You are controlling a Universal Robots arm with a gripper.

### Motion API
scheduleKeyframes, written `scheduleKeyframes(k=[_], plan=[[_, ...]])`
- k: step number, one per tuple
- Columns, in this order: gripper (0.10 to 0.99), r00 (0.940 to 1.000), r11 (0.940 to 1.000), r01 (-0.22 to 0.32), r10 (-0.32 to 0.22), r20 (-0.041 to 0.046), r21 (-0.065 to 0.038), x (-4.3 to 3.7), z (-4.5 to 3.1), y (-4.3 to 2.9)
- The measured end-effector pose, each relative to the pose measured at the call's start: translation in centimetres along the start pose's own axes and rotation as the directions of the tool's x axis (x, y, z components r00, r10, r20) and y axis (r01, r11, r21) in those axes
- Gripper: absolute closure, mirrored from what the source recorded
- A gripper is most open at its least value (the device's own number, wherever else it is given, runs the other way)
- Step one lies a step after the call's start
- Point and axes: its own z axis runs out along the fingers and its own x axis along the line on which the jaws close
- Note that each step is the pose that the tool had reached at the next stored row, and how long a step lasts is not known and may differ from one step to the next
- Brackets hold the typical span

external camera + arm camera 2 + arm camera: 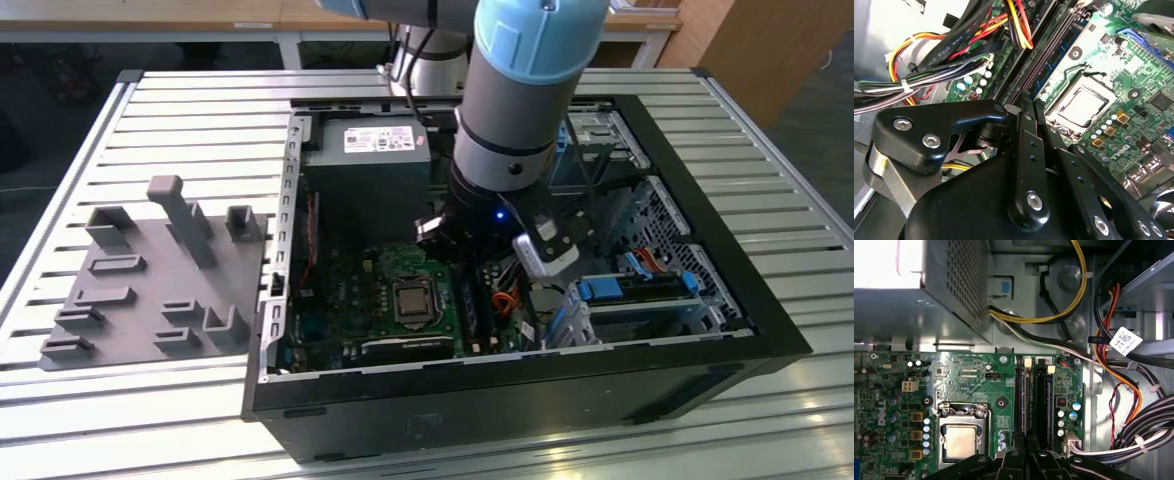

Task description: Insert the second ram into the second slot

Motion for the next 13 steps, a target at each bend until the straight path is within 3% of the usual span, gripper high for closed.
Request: scheduleKeyframes(k=[13], plan=[[0.953, 1.0000, 1.0000, 0.000, 0.000, -0.0021, 0.000, -0.09, 0.34, -0.16]])
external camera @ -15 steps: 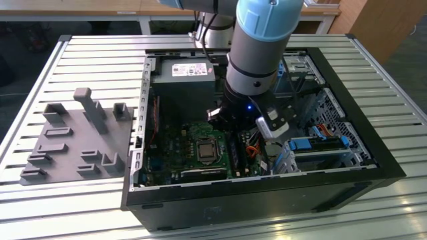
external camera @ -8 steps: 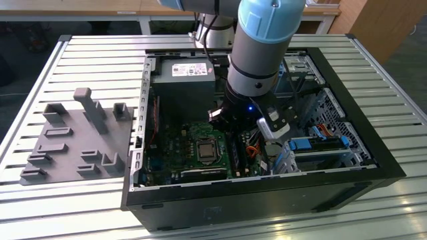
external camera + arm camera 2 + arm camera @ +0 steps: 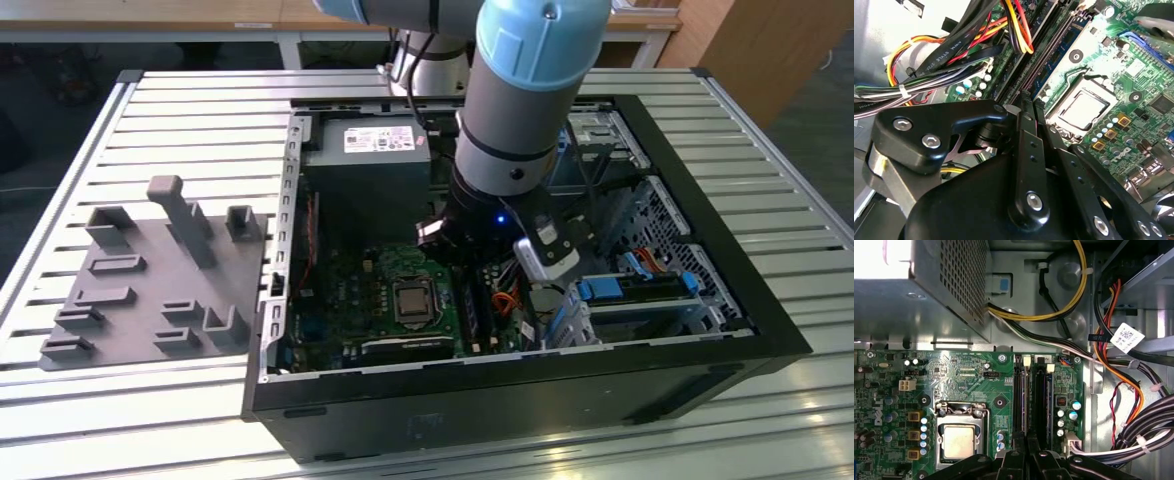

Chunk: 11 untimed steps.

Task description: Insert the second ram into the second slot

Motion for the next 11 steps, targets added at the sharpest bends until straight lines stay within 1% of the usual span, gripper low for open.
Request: scheduleKeyframes(k=[11], plan=[[0.953, 1.0000, 1.0000, 0.000, 0.000, -0.0011, 0.001, 0.00, 0.06, -0.19]])
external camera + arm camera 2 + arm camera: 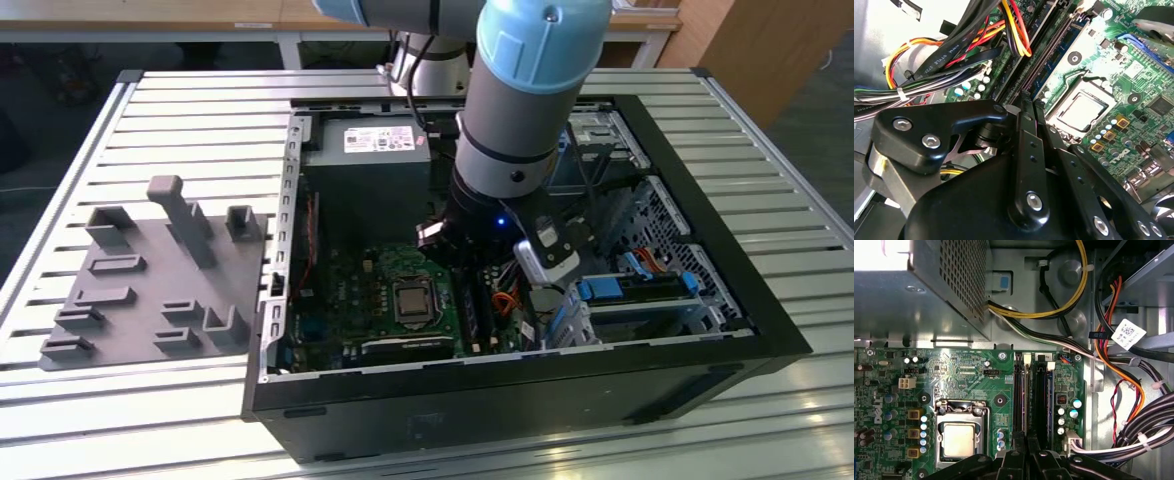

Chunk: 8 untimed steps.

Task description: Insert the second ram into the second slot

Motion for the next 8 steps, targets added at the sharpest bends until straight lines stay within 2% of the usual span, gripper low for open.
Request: scheduleKeyframes(k=[8], plan=[[0.953, 1.0000, 1.0000, 0.000, 0.000, 0.0000, 0.001, 0.00, -0.01, -0.12]])
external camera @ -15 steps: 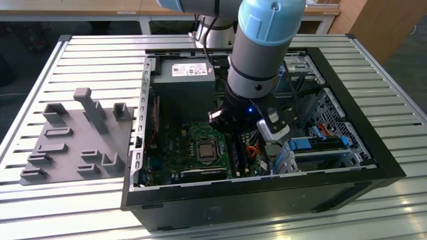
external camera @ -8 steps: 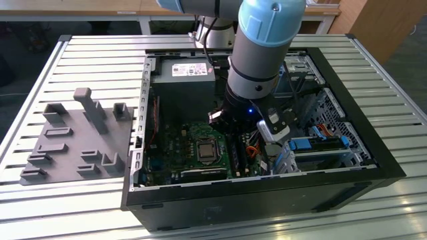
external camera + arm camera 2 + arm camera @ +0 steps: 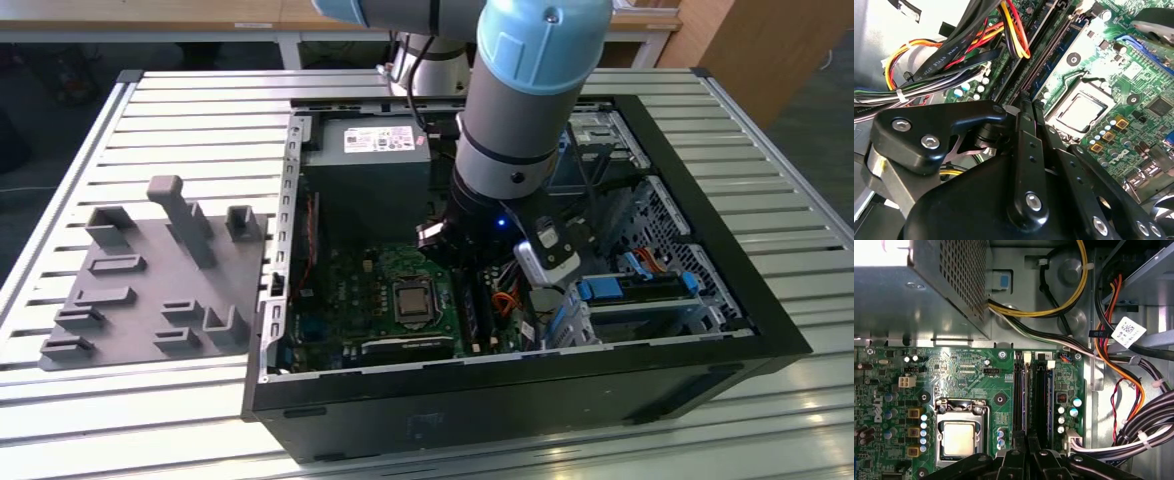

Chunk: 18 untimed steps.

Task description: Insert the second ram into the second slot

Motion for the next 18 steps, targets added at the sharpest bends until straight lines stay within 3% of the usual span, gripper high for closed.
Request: scheduleKeyframes(k=[18], plan=[[0.953, 1.0000, 1.0000, 0.000, 0.000, -0.0008, 0.000, -0.08, -0.28, 0.02]])
